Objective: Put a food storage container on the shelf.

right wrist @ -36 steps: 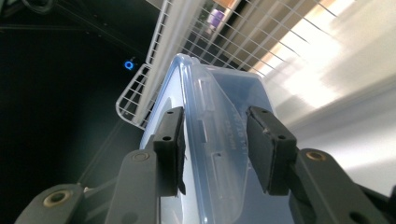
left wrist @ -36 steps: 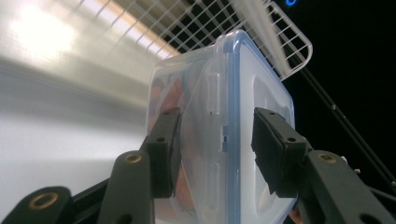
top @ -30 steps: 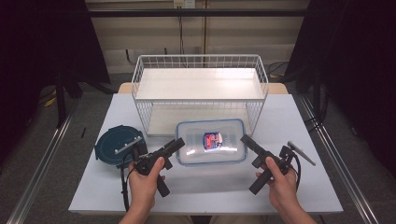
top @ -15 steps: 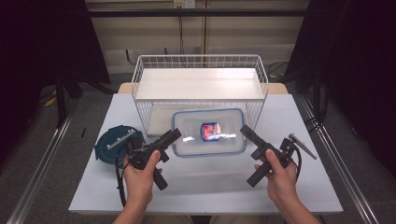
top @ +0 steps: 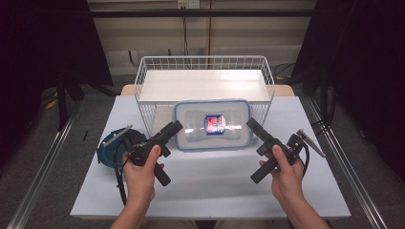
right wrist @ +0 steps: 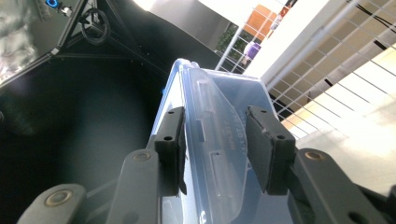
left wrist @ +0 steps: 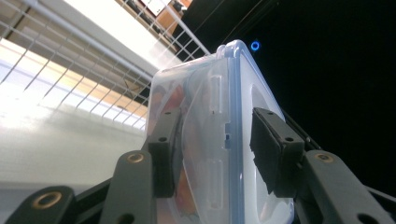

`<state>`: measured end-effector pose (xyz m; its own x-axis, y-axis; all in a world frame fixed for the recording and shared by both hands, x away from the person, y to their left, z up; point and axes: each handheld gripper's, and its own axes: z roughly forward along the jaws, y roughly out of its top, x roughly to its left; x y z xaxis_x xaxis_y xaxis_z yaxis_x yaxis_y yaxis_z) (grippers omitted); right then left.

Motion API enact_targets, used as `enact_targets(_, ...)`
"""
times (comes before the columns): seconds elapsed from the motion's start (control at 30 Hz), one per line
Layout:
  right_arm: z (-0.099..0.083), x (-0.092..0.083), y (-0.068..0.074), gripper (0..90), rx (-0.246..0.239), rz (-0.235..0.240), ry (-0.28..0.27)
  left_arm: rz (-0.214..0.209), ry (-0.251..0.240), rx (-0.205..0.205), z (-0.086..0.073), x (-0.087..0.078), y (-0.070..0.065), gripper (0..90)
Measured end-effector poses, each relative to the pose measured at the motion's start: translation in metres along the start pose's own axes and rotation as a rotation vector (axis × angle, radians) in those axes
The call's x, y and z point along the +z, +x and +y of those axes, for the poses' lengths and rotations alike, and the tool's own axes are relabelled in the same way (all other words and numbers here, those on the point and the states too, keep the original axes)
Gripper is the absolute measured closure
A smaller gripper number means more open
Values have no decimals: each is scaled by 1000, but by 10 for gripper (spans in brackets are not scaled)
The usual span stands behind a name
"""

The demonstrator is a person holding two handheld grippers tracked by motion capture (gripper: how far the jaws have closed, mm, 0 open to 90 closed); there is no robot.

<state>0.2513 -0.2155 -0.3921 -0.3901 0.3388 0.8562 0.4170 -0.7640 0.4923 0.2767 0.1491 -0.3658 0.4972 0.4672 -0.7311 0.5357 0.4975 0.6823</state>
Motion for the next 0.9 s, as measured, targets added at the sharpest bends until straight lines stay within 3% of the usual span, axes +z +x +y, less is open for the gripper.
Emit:
enact_targets(0.47,8,16,15,596,4,39,-37,-28,-66,3,23,4,-10,558)
enact_targets(0.9,20,29,25,597,-5,54,-67,-42,-89,3,38,13,-14,563)
